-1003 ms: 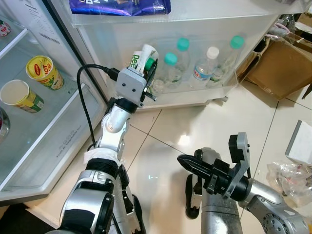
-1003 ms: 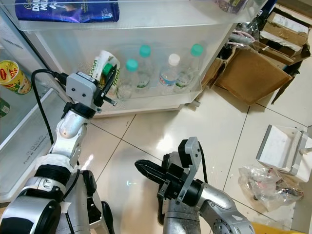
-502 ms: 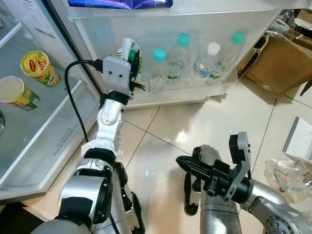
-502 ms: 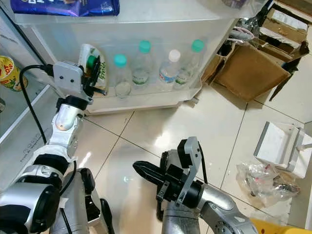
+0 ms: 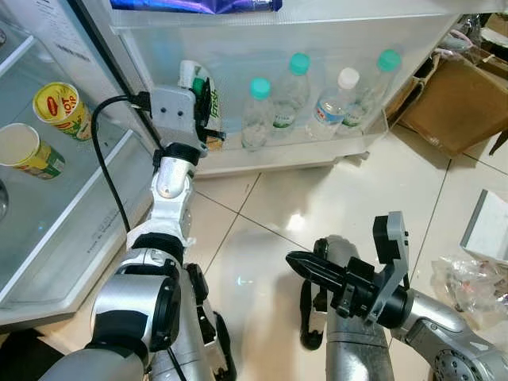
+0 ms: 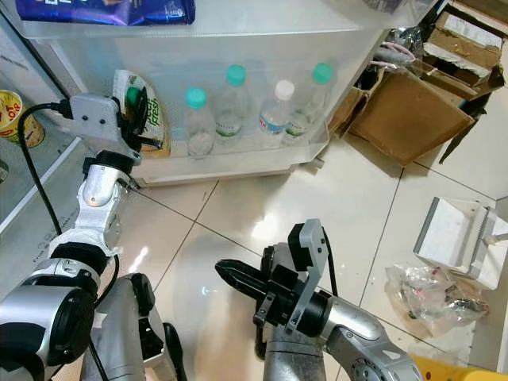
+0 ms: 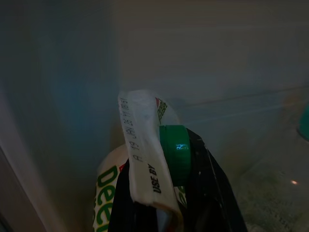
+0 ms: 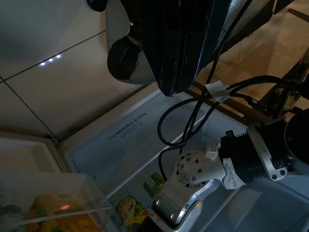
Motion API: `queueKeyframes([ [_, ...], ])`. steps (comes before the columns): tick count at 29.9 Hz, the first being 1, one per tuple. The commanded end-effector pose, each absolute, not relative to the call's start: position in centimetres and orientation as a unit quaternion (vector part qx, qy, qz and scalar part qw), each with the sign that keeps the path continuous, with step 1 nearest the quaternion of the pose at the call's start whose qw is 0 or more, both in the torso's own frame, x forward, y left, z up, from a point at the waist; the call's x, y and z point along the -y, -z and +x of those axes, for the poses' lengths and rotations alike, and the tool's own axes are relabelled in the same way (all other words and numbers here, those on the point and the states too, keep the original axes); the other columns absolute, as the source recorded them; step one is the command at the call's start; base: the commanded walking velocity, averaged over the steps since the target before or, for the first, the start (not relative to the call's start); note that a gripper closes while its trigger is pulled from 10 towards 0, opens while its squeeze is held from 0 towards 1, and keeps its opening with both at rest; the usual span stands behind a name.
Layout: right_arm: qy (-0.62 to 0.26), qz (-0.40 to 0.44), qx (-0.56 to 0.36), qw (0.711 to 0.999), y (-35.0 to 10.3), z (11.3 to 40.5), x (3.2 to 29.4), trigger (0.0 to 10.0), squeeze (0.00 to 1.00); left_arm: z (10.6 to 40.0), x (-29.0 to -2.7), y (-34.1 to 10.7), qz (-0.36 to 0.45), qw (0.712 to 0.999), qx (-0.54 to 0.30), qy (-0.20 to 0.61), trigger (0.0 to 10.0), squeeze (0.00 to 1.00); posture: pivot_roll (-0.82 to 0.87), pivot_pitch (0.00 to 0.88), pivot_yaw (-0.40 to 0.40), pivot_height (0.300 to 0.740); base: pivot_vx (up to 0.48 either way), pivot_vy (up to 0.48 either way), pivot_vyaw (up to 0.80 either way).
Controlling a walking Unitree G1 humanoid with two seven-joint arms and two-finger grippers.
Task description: Restocking fridge
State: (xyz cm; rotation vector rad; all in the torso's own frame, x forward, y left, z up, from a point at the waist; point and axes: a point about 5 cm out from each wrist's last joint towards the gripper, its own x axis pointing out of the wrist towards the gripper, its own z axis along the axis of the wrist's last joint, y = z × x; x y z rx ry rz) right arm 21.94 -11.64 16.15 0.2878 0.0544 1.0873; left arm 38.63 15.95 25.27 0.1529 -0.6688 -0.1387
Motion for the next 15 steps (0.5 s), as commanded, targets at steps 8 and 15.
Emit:
queueKeyframes([
  [8, -0.522, 0.142, -0.040, 0.840, -15.9, 21.4, 11.4, 10.0, 0.00, 38.5, -17.1, -20.6, 0.090, 0.966, 0.236, 0.053, 10.0, 0.00, -0.29, 0.590, -0.038, 0.550, 0.000, 0.000, 0.00],
  [15, -0.521, 0.141, -0.039, 0.841, -15.9, 21.6, 11.4, 10.0, 0.00, 38.5, -17.0, -21.0, 0.081, 0.964, 0.246, 0.055, 10.0, 1.00, -0.29, 0.584, -0.035, 0.550, 0.000, 0.000, 0.00],
])
